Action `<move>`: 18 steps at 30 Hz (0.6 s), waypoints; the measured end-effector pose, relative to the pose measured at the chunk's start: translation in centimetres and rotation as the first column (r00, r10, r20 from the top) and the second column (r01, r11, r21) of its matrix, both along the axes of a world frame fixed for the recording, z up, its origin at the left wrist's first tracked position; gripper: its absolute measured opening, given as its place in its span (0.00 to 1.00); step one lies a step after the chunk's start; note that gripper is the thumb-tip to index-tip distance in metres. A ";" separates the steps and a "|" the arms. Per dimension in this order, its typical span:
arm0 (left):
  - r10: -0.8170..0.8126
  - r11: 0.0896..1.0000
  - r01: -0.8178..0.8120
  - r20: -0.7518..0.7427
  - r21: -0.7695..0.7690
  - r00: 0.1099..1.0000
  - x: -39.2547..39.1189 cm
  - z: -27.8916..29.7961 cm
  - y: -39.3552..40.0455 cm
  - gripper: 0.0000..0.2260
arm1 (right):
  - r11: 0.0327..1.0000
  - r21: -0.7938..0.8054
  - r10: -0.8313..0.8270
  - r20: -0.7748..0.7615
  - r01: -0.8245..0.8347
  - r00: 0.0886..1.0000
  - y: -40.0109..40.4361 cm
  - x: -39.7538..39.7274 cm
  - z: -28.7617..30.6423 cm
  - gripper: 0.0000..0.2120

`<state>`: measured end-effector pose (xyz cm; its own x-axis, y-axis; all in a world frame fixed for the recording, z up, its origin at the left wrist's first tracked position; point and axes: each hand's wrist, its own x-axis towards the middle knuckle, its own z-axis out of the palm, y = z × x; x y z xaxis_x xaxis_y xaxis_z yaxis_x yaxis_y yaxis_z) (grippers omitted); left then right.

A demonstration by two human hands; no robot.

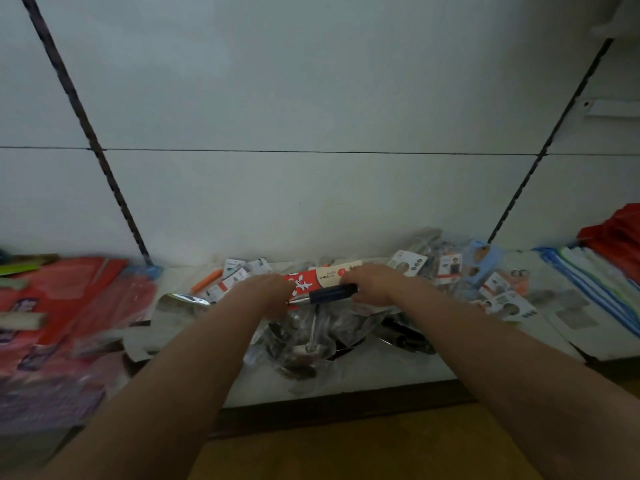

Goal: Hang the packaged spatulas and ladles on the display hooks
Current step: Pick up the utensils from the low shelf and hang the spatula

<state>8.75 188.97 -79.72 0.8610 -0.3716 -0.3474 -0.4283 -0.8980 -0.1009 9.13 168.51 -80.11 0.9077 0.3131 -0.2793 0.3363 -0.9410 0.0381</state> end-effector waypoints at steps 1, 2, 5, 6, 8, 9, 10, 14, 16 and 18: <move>0.014 1.000 -0.014 -0.008 0.007 1.000 0.1 -0.3 0.0 0.21 | 0.999 -0.024 0.027 0.015 -0.027 1.000 0.4 0.3 -0.6 0.17; 0.024 1.000 -0.023 -0.015 0.007 1.000 0.2 -0.5 0.0 0.22 | 0.998 -0.048 0.050 0.033 -0.048 0.998 0.7 0.4 -1.0 0.16; 0.037 0.999 -0.037 -0.020 -0.002 0.999 0.7 -1.2 -0.1 0.22 | 0.987 -0.136 0.096 0.098 -0.083 0.991 1.6 0.8 -1.9 0.16; 0.042 0.999 -0.042 -0.020 -0.012 0.999 0.8 -1.5 -0.2 0.22 | 0.985 -0.153 0.105 0.121 -0.086 0.987 1.8 0.9 -2.1 0.17; 0.067 0.997 -0.068 -0.029 -0.046 0.997 0.7 -2.0 -0.6 0.20 | 0.983 -0.159 0.127 0.189 -0.097 0.974 2.2 1.0 -2.1 0.18; 0.082 0.994 -0.084 -0.030 -0.064 0.996 0.6 -2.2 -0.8 0.19 | 0.983 -0.154 0.136 0.241 -0.101 0.961 2.4 0.9 -1.9 0.19; 0.094 0.992 -0.095 -0.021 -0.085 0.995 0.7 -2.2 -0.8 0.19 | 0.984 -0.144 0.142 0.296 -0.103 0.945 2.5 0.9 -1.7 0.19; 0.089 0.991 -0.080 0.081 -0.110 0.993 1.2 -1.2 -0.4 0.17 | 0.982 -0.115 0.185 0.431 -0.149 0.883 3.0 0.3 -0.7 0.16; 0.073 0.994 -0.061 0.143 -0.089 0.987 1.1 -0.7 -0.1 0.16 | 0.983 -0.091 0.185 0.473 -0.161 0.861 3.4 -0.1 -0.3 0.16; 0.081 0.991 -0.059 0.199 -0.117 0.977 0.9 -0.3 -0.1 0.17 | 0.982 -0.057 0.180 0.541 -0.178 0.821 4.1 -0.4 0.4 0.19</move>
